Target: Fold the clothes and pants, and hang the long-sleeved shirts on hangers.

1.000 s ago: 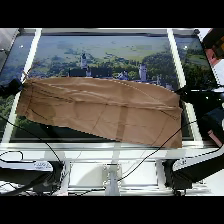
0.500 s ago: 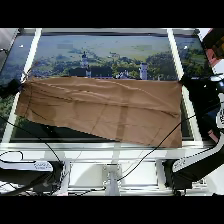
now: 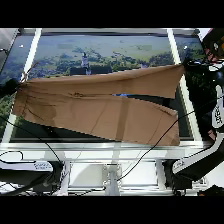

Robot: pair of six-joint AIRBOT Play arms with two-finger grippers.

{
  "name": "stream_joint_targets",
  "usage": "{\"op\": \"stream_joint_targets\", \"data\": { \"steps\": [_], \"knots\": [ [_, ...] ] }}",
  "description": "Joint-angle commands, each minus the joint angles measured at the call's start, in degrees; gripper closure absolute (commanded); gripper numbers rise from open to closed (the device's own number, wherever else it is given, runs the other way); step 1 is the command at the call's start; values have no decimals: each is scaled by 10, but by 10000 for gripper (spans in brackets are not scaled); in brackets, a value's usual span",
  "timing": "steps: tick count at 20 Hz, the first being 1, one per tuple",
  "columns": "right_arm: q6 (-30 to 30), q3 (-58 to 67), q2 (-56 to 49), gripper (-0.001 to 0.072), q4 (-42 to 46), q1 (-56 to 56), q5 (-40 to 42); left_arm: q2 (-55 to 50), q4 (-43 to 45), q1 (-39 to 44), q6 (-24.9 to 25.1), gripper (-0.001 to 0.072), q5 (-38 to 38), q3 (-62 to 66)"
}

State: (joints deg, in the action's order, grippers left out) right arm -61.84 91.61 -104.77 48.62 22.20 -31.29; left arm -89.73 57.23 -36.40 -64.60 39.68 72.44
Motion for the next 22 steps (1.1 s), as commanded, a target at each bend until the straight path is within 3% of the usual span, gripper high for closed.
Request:
{"op": "stream_joint_targets", "data": {
  "steps": [1, 6, 7, 8, 9, 10, 12, 15, 18, 22],
  "knots": [
    [-2, 3, -1, 696, 14, -12, 45, -19, 1, 0, -2, 671, -22, 0],
    [-5, 3, -13, 696, 14, -12, 41, -61, -49, 0, -2, 669, -22, 0],
    [-4, 3, -16, 625, 15, -12, 37, -69, -50, 0, -2, 657, -22, 0],
    [-4, 3, -18, 357, 18, -12, 34, -73, -50, 0, -1, 576, -22, 0],
    [-4, 3, -18, 160, 24, -12, 35, -75, -50, 0, 2, 260, -29, 0],
    [-4, 3, -17, 152, 24, -12, 34, -75, -50, 0, 4, -11, -45, 0],
    [-7, 4, -14, 154, 24, -12, 34, -73, -54, 0, 5, 5, -57, 3],
    [-85, 4, -11, 166, 43, -2, -7, -64, -54, 0, 5, 7, -71, 6],
    [-182, 4, -11, 166, 96, 31, -143, -42, -52, -2, 37, 7, -85, 6],
    [-181, 4, -11, 167, 133, 90, -388, 8, -27, -9, 55, 19, -58, 6]
  ]
}}
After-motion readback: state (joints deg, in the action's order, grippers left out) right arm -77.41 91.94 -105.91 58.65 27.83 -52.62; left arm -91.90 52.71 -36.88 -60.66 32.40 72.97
